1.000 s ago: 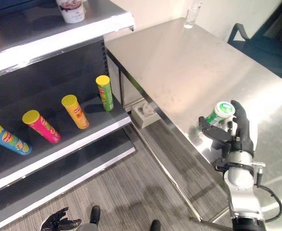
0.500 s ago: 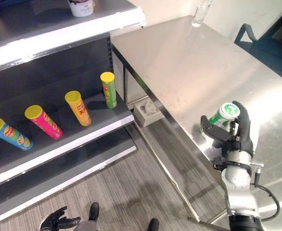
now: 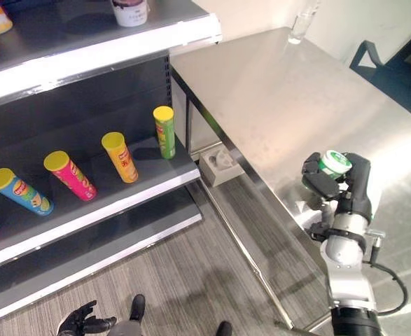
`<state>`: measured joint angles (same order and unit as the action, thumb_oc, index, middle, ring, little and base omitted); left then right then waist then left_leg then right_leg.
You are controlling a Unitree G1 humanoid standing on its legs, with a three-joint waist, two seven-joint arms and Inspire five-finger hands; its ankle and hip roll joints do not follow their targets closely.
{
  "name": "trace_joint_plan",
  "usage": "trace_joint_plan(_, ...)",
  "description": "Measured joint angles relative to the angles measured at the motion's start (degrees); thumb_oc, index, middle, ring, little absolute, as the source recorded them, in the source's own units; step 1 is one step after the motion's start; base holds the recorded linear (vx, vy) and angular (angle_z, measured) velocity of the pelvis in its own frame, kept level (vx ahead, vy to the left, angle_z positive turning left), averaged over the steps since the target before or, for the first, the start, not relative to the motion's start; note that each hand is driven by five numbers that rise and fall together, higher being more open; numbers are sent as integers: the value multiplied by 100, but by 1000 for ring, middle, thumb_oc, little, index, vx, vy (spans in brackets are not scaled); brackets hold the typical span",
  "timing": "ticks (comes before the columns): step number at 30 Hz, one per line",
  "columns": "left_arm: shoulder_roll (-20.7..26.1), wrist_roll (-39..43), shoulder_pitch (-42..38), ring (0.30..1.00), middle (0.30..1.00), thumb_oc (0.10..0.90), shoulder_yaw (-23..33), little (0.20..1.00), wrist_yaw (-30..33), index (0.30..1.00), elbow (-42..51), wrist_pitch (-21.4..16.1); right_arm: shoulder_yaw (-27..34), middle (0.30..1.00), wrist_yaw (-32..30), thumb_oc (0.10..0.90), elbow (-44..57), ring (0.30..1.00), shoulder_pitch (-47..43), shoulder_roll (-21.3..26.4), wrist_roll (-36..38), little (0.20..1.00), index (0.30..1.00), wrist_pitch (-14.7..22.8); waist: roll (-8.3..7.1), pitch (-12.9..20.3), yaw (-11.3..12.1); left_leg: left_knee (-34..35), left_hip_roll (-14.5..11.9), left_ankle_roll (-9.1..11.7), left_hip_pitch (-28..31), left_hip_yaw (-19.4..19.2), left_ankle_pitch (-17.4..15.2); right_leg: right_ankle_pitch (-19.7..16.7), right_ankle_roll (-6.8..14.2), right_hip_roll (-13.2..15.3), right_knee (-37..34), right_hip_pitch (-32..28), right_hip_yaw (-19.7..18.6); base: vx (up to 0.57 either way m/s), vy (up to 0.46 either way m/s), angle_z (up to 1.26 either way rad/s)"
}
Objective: Put the goods on the table back onto the shelves and tidy them up.
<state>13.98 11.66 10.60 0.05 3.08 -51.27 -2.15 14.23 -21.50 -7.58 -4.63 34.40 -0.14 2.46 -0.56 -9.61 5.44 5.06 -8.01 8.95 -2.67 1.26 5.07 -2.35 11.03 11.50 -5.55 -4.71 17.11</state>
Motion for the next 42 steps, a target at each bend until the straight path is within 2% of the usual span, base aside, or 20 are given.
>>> trace_joint_plan(6, -13, -2, -1, 900, 900, 800, 2, 900, -1, 900, -16, 6, 80, 300, 15, 400, 1084, 300, -137, 10, -97, 300, 300, -30, 2, 1, -4, -1, 1, -2, 144, 57, 6, 9, 11, -7, 0, -173, 25, -47, -65, 3)
trace_joint_plan(11, -42, 17, 1, 900, 900, 800, 7, 900, -2, 900, -31, 6, -19, 300, 122, 400, 1535, 300, -945, 51, 81, 300, 300, 120, -11, 3, 30, -10, -10, 30, 178, 285, 77, 61, -5, -62, 2, -382, 244, -69, -135, 24)
trace_joint_plan(15, -38, 162, -5, 900, 900, 800, 14, 900, 1, 900, 33, -3, -287, 300, 212, 400, 1550, 300, -1383, 241, 204, 300, 300, 365, -79, -11, 318, -238, -21, 40, 59, 594, 89, 147, -44, -184, 3, -607, 461, -172, -164, 43)
trace_joint_plan(18, -44, 199, -144, 900, 900, 800, -16, 900, -2, 900, 62, -8, -597, 300, 269, 400, 1550, 300, -1795, 507, 218, 300, 300, 442, -47, -28, 479, -476, -92, 145, -392, 1046, 258, 333, -168, -494, 8, -676, 841, -222, 1, 101)
trace_joint_plan(19, -40, 242, -320, 900, 900, 800, -76, 900, 8, 900, -45, 14, -607, 300, 266, 400, 1579, 300, -1841, 694, 218, 300, 300, 477, -69, -42, 407, -459, -38, 157, -628, 967, 519, 414, -240, -560, -40, -673, 990, -242, 39, 163)
trace_joint_plan(20, -36, 293, -415, 900, 900, 800, -213, 900, 12, 900, -57, 25, -657, 300, 296, 400, 1698, 300, -1875, 939, 195, 300, 300, 483, 22, -43, 493, -171, -151, -190, -681, 399, 568, 468, -450, -668, 30, -668, 1253, -251, 46, 125)
trace_joint_plan(21, 35, 311, -387, 900, 900, 800, -155, 900, 11, 900, -46, 61, -851, 300, 296, 400, 1752, 300, -2029, 919, 198, 300, 300, 474, -150, -110, 575, -249, -330, -360, -677, -407, 293, 428, -570, -507, 59, -588, 1300, -203, 60, 33)
trace_joint_plan(22, 167, 323, -293, 900, 900, 800, -73, 900, 31, 900, -47, 85, -1212, 300, 351, 400, 1820, 300, -2321, 818, 198, 300, 300, 472, -509, -217, 707, -840, -277, -515, -663, -883, 109, 365, -590, -208, 143, -469, 1185, -53, 135, -35)
trace_joint_plan(23, 238, 366, -182, 900, 900, 800, 6, 900, 45, 900, -54, 107, -1372, 300, 427, 400, 2018, 300, -2431, 857, 207, 300, 300, 540, -649, -212, 687, -1276, -141, -459, -593, -795, -32, 316, -535, -26, 146, -472, 1100, -51, 202, -14)
trace_joint_plan(24, 216, 396, -125, 900, 900, 800, 12, 900, 38, 900, -82, 121, -1363, 300, 444, 400, 2170, 300, -2444, 899, 227, 300, 300, 626, -577, -194, 569, -1604, -63, -366, -484, -680, -119, 303, -505, 53, 151, -628, 1193, 30, 258, 60)
trace_joint_plan(25, 143, 395, -118, 900, 900, 800, 9, 900, 21, 900, -228, 118, -1335, 300, 437, 400, 2317, 300, -2459, 973, 297, 300, 300, 627, -407, -145, 395, -1577, 16, -281, -322, -607, -437, 297, -495, 88, 153, -854, 1250, 27, 250, 123)
trace_joint_plan(26, 66, 396, -99, 900, 900, 800, -15, 900, 24, 900, -271, 124, -1256, 300, 445, 400, 2445, 300, -2516, 998, 360, 300, 300, 668, -224, -36, 148, -1171, 159, -264, -30, -538, -515, 293, -487, 141, 276, -997, 1249, 59, 282, 99)
trace_joint_plan(27, 66, 396, -99, 900, 900, 800, -15, 900, 24, 900, -271, 124, -1256, 300, 445, 400, 2445, 300, -2516, 998, 360, 300, 300, 668, -224, -36, 148, -1171, 159, -264, -30, -538, -515, 293, -487, 141, 276, -997, 1249, 32, 193, 73)
trace_joint_plan(28, 61, 384, -166, 900, 900, 800, -122, 900, 8, 900, -215, 103, -1169, 300, 482, 400, 2489, 300, -2698, 995, 482, 300, 300, 769, -125, 19, 147, -590, 291, -455, 281, -516, -336, 330, -413, 386, 765, -775, 1233, 39, 216, 17)
trace_joint_plan(29, 130, 370, -235, 900, 900, 800, -233, 900, 8, 900, -215, 88, -1163, 300, 509, 400, 2485, 300, -2832, 1003, 549, 300, 300, 803, -104, 29, 163, -523, 329, -490, 300, -504, -316, 479, -237, 382, 635, -708, 1163, 33, 166, 19)
trace_joint_plan(30, 189, 366, -296, 900, 900, 800, -230, 900, 10, 900, -213, 88, -1168, 300, 532, 400, 2476, 300, -2910, 1001, 554, 300, 300, 821, -126, 42, 170, -472, 365, -510, 297, -497, -303, 438, -271, 335, 420, -642, 1075, 22, 328, 20)
trace_joint_plan(31, 283, 271, -390, 900, 900, 800, -226, 900, 5, 900, -207, 86, -1155, 300, 577, 400, 2464, 300, -2938, 989, 610, 300, 300, 829, -278, 136, 175, -437, 565, -529, 244, -444, -295, 84, -270, 303, 230, -547, 1135, 10, 229, 25)
trace_joint_plan(32, 293, 218, -399, 900, 900, 800, -234, 900, 3, 900, -183, 84, -1175, 300, 613, 400, 2449, 300, -2968, 923, 655, 300, 300, 831, -296, 218, 180, -395, 652, -540, 255, -403, -288, 71, -229, 390, 217, -594, 1207, -27, 348, 25)
trace_joint_plan(37, 285, 158, -380, 900, 900, 800, -391, 900, -11, 900, -11, 56, -1548, 300, 631, 400, 2109, 300, -3464, 710, 1083, 300, 300, 841, -261, 246, 239, -285, 803, -595, 450, -439, -268, 25, -176, 617, 446, -593, 1157, -19, 160, -3)
trace_joint_plan(42, 286, 166, -328, 900, 900, 800, -379, 900, -4, 900, -69, 61, -1926, 300, 673, 400, 1579, 300, -3700, 737, 1299, 300, 300, 823, -288, 253, 320, -206, 794, -616, 548, -495, -251, 27, -158, 658, 709, -480, 906, -9, 18, -6)
